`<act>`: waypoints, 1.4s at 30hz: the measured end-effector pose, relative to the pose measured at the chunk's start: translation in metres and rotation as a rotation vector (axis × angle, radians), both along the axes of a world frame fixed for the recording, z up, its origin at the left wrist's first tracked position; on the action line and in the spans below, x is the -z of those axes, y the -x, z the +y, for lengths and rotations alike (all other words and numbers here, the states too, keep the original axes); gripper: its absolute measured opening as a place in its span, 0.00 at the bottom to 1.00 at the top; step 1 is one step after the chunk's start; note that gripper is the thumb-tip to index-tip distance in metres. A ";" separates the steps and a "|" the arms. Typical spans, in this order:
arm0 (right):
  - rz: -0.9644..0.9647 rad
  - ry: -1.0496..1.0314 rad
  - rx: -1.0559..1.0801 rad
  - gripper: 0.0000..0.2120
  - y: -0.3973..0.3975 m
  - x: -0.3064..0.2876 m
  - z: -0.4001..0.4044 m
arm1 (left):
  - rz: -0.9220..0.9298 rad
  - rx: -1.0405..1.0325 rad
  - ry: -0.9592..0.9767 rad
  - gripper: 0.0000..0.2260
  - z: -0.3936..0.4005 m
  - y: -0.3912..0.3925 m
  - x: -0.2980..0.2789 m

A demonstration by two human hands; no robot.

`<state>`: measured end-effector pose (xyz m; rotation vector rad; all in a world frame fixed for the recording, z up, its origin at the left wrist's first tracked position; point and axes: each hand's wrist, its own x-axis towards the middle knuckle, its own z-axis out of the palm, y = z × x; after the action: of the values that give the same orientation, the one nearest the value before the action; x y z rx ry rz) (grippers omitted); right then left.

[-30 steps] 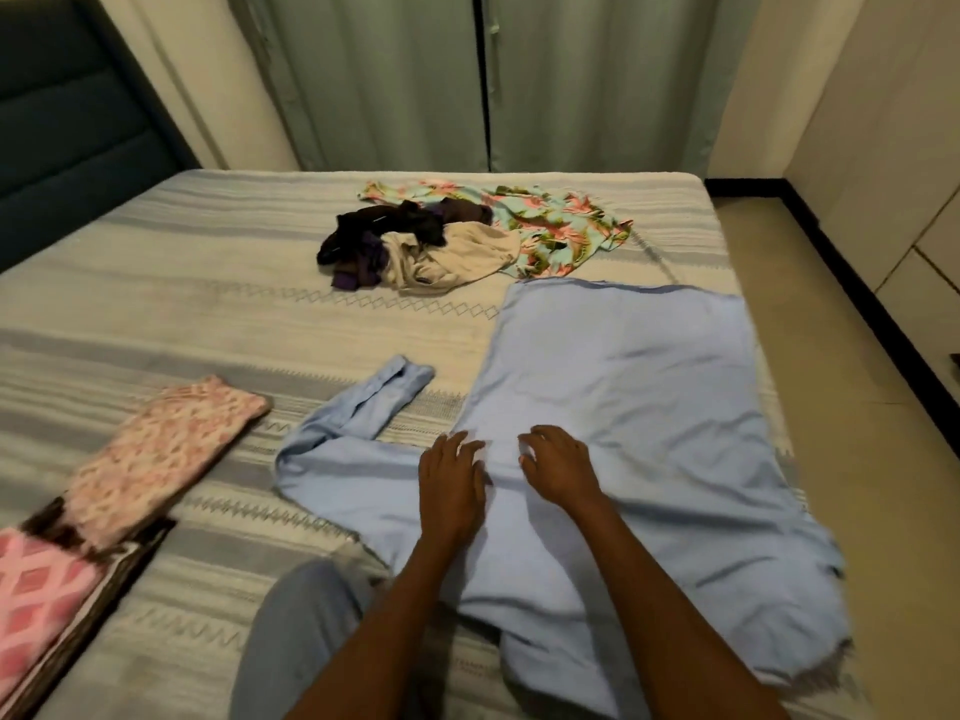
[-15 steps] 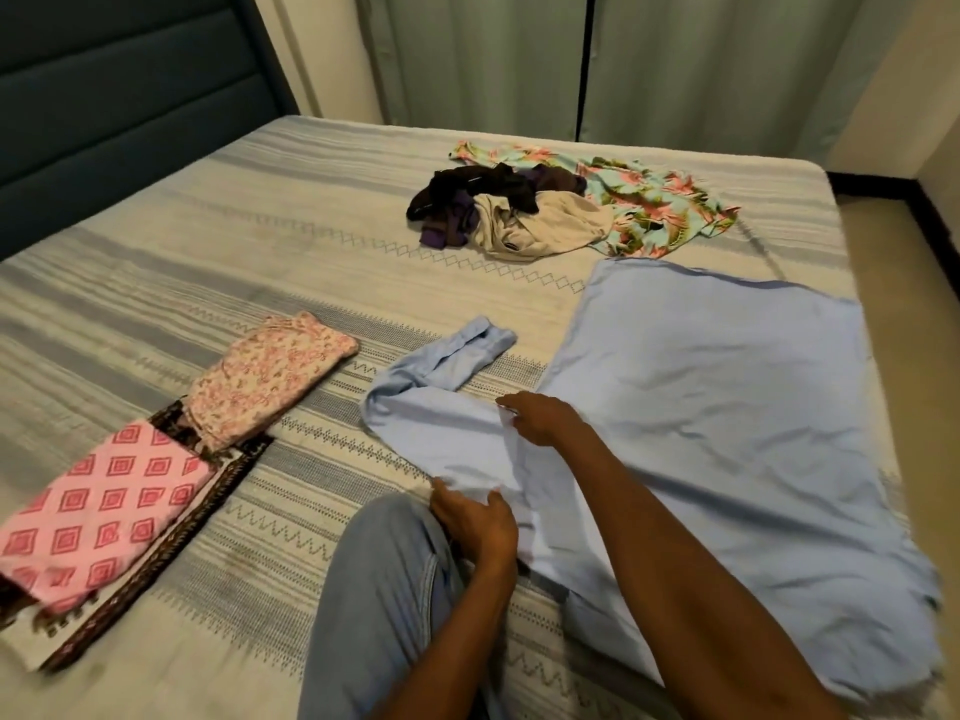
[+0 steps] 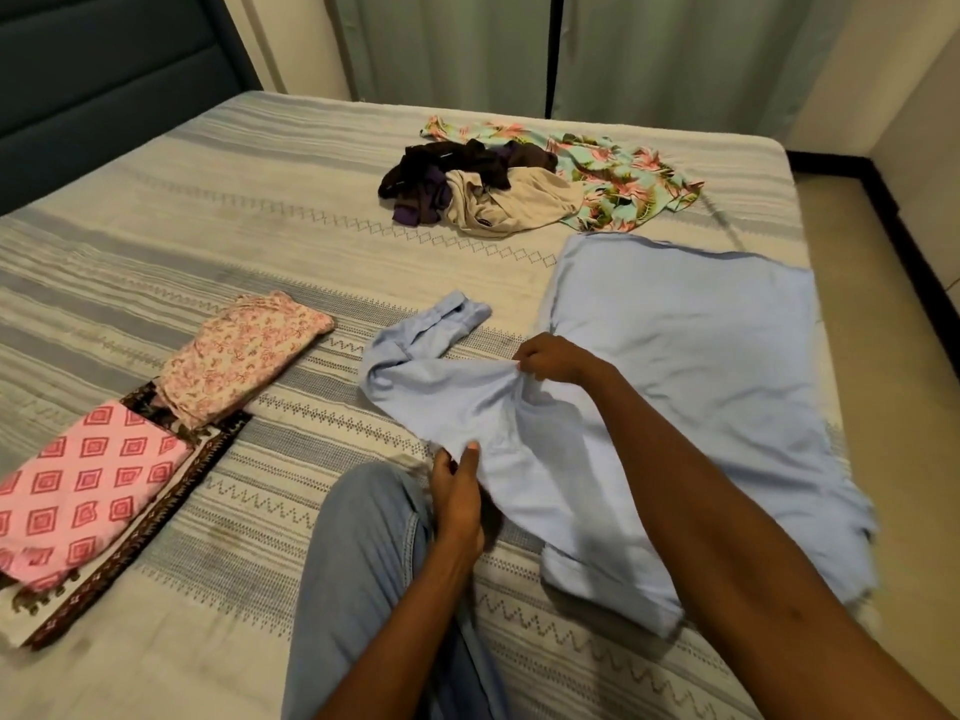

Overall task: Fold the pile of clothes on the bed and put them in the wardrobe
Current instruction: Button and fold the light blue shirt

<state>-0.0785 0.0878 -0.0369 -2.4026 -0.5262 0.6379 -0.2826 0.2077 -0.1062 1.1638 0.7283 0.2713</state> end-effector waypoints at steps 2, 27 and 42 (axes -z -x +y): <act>-0.010 -0.007 0.033 0.12 0.003 -0.009 -0.012 | -0.084 0.100 -0.020 0.05 -0.007 0.003 -0.006; -0.116 0.232 0.183 0.19 0.061 0.043 -0.123 | -0.066 1.088 -0.696 0.22 -0.048 0.026 0.011; -0.227 0.270 0.315 0.20 0.080 0.067 -0.139 | 0.008 0.981 -0.791 0.14 -0.036 0.017 0.006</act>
<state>-0.1583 -0.0514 -0.1039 -2.7535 -0.1477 0.3158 -0.2997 0.1721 -0.1126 2.1260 -0.0450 -0.3131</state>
